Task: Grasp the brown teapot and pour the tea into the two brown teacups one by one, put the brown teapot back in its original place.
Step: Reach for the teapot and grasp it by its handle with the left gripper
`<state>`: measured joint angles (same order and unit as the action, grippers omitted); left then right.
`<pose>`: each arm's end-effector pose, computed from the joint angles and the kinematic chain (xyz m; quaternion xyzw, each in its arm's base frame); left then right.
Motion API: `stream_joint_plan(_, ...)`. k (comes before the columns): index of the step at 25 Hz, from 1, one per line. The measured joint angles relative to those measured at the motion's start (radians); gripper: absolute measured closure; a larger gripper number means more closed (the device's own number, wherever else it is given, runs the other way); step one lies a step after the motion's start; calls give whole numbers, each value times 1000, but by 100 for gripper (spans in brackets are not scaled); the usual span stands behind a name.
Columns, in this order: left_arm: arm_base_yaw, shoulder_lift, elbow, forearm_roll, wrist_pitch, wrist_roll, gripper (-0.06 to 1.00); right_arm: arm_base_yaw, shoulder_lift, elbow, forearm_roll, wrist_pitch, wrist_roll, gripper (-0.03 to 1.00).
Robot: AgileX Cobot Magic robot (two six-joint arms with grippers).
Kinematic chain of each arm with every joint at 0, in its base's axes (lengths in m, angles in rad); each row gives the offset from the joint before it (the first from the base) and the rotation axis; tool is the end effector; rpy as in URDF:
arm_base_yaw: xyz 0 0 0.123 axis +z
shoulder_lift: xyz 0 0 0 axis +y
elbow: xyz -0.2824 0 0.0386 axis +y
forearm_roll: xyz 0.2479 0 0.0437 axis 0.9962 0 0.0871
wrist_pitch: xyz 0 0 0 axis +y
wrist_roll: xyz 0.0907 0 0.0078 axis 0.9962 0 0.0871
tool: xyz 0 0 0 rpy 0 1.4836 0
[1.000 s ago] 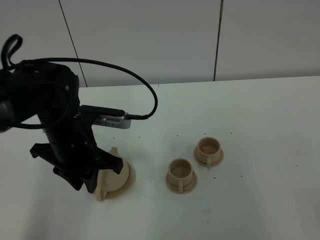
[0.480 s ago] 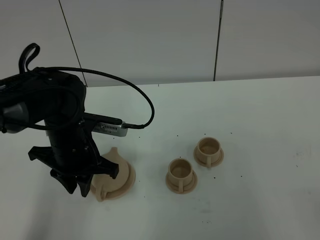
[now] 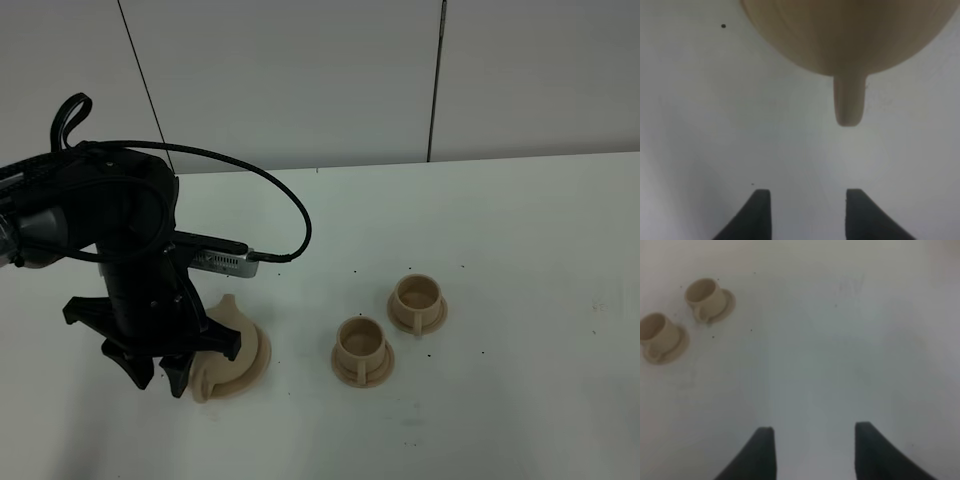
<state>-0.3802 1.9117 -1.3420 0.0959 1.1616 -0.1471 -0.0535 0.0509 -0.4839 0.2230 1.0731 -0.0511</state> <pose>0.3340 -0.1249 0.1889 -0.1366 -0.9890 -0.0513 0.0241 0.0040 0.0175 0.2734 -0.0002 0.8678 0.0858 0.4894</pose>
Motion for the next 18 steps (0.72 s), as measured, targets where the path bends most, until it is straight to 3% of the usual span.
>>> stream_joint_plan(6, 10, 5, 0, -8, -73, -2, 52, 0, 0, 0, 0, 0, 1, 61)
stream_joint_plan(18, 10, 81, -28, -70, -118, 15, 52, 0, 0, 0, 0, 0, 1, 61)
